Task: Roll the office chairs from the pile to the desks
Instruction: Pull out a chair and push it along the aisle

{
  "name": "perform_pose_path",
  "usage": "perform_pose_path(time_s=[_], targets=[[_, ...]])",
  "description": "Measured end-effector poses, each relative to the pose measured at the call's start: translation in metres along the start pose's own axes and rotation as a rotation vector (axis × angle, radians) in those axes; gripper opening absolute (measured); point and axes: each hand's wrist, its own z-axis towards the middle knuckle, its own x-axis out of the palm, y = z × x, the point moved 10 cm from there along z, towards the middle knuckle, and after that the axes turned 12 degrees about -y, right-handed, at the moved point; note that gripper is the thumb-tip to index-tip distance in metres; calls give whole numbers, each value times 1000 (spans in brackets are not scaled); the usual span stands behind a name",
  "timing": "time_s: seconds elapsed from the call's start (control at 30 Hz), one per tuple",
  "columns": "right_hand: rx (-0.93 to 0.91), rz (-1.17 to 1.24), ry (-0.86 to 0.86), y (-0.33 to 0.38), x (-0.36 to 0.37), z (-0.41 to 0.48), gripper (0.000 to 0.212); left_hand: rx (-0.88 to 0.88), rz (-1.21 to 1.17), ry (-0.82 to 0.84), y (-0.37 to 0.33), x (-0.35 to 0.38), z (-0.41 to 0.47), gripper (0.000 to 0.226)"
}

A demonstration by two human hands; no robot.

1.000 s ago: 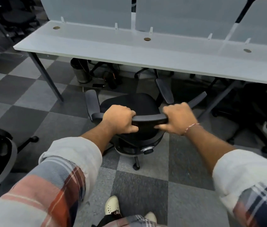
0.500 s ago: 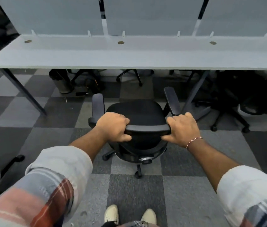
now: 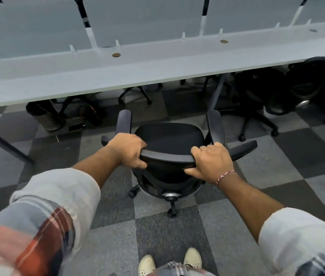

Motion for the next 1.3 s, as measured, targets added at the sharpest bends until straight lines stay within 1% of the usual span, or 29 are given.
perform_pose_path(time_s=[0.07, 0.13, 0.2, 0.3, 0.4, 0.47, 0.57, 0.67, 0.77, 0.9, 1.0, 1.2, 1.3], targets=[[14, -32, 7, 9, -1, -2, 58, 54, -25, -17, -11, 1, 4, 34], [42, -62, 10, 11, -2, -2, 57, 115, -61, -84, -32, -3, 10, 32], [77, -75, -8, 8, -7, 1, 56, 162, -46, -153, -41, -10, 16, 31], [104, -88, 0, 4, -7, -2, 56, 211, -23, -208, -42, -15, 22, 34], [125, -100, 45, 3, -5, 2, 56, 243, -10, -223, -39, -15, 28, 37], [139, -101, 105, -2, -3, 9, 60, 254, -3, -232, -34, -17, 38, 38], [226, -35, 228, -18, 0, 18, 66, 248, 6, -230, -27, -22, 51, 40], [279, 2, 261, -28, 0, 24, 65, 254, 31, -223, -25, -20, 63, 42], [280, -16, 241, -36, 1, 24, 62, 258, 53, -234, -28, -19, 72, 44], [230, -61, 134, -46, 2, 23, 61, 267, 61, -236, -34, -21, 85, 45], [220, -64, 88, -59, 6, 20, 61, 279, 68, -226, -44, -20, 99, 44], [238, -89, 52, -105, 16, 12, 60, 266, 58, -231, -67, -22, 142, 44], [233, -84, 35, -140, 25, 7, 60, 264, 45, -251, -86, -25, 171, 44]])
